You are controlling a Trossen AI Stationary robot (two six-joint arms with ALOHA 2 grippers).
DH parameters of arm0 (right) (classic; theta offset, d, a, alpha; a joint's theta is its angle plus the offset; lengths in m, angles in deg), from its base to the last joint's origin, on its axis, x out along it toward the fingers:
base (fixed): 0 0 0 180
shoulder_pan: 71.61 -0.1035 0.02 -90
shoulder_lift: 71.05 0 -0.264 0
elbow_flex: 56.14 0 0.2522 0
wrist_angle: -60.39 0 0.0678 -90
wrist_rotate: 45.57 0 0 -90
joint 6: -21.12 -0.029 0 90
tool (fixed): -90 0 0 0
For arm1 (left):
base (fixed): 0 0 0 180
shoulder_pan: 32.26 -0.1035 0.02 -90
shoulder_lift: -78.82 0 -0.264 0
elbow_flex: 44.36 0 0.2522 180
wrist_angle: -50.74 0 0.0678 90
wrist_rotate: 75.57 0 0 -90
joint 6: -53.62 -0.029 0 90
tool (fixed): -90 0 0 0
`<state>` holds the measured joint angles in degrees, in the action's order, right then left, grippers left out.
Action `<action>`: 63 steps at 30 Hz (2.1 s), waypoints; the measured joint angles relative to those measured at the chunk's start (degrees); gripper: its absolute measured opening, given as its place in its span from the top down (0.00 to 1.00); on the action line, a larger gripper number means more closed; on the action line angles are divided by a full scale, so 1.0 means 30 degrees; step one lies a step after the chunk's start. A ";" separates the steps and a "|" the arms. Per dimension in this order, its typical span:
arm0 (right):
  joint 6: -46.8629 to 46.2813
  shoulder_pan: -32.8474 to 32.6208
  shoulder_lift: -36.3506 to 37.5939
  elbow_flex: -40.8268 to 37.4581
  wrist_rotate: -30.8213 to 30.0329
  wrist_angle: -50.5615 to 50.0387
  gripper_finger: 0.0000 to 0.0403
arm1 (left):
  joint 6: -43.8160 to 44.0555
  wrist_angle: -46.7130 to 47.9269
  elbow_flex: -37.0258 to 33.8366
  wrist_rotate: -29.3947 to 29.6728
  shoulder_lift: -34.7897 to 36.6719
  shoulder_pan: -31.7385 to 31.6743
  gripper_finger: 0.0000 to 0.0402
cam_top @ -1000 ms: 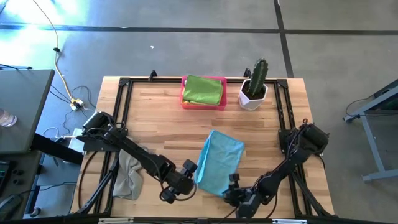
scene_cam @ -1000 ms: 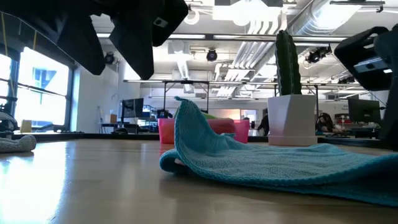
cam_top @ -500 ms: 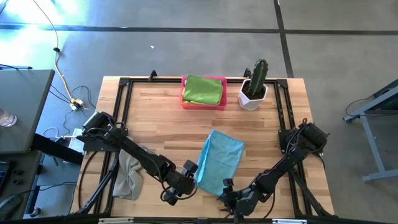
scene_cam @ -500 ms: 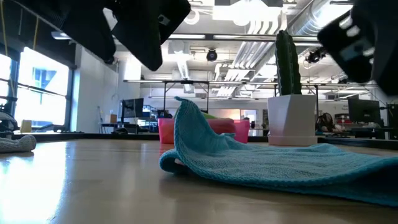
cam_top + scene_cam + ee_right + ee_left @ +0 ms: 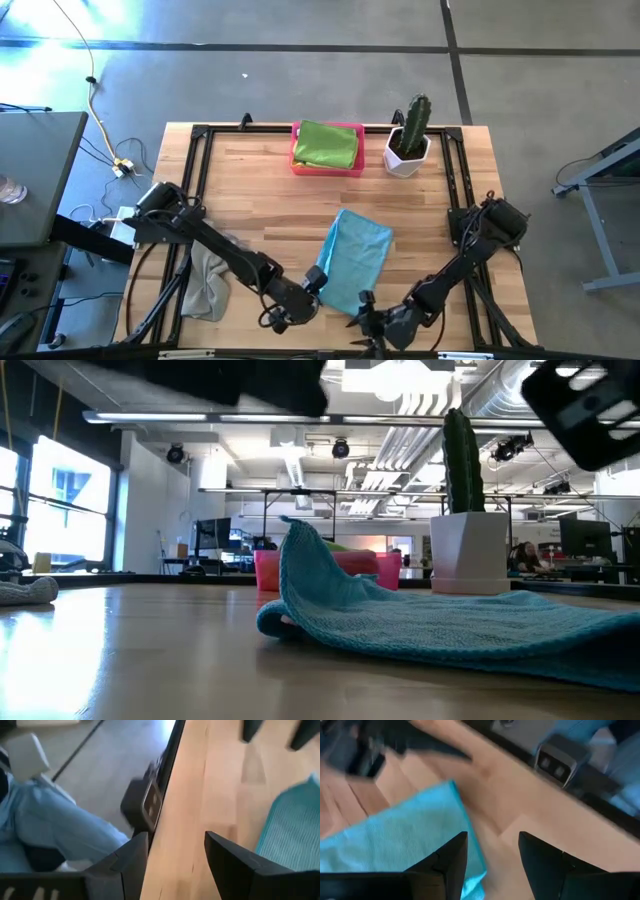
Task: Fold microfiber towels
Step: Fold the blue microfiber cloth on the table
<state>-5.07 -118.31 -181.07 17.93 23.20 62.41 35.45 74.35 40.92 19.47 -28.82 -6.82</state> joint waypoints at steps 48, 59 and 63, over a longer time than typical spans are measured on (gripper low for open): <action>-0.2352 0.1398 -0.1734 0.2464 0.0074 -1.0658 0.84 | 0.3197 0.1070 -0.0122 -0.1412 -0.3151 -0.2938 0.95; -0.4955 0.0805 -0.1796 0.4630 0.1036 -1.1351 0.96 | 1.1054 0.1859 0.2187 -0.6122 -0.3196 -0.1558 0.96; -0.5837 0.0786 -0.1792 0.6023 0.1927 -1.2025 0.99 | 1.1824 0.2324 0.3679 -0.7817 -0.3188 -0.1299 0.97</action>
<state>-22.59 -115.95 -186.44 36.00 28.98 26.34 70.92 81.32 51.96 -3.98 -38.38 -10.72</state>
